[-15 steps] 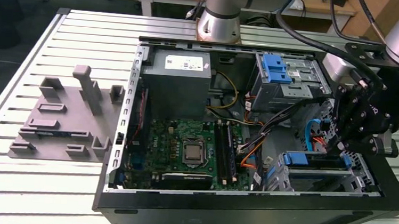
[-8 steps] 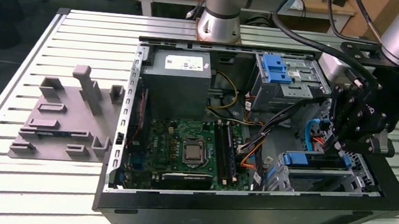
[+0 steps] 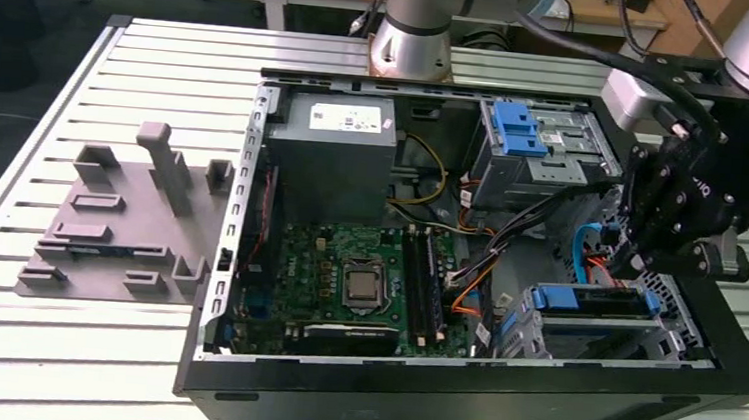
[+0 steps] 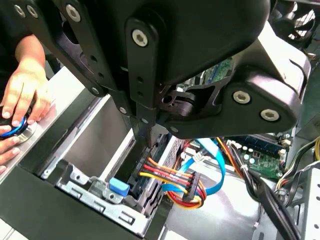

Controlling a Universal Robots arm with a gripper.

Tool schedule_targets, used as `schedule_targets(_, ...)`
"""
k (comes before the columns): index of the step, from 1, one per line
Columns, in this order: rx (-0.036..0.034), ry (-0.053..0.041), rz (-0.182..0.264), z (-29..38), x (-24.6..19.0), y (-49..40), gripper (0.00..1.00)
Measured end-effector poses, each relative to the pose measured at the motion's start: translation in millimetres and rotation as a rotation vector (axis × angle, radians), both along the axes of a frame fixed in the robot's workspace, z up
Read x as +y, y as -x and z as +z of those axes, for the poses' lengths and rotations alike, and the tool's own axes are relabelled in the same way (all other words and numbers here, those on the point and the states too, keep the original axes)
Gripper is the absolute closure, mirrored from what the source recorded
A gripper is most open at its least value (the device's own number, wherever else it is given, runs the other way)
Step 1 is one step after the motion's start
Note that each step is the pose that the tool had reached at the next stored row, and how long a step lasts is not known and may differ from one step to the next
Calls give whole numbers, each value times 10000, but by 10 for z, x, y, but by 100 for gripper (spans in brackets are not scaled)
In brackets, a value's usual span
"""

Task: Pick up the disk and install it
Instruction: 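Insert the second disk wire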

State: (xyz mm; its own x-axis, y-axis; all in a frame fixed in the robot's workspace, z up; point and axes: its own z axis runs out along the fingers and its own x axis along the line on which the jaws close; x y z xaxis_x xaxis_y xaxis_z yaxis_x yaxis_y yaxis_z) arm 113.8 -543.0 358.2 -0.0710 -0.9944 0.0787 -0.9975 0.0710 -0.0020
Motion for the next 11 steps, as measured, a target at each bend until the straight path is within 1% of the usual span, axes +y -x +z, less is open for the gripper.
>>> schedule_targets(3, 0, -2, 0, 43, 0, 48, 89)
schedule_targets(5, 0, -3, 0, 82, 0, 72, 89)
schedule_targets(8, 0, -4, 0, 157, 3, 101, 89)
schedule_targets(11, 0, -5, 0, 203, 18, 113, 89)
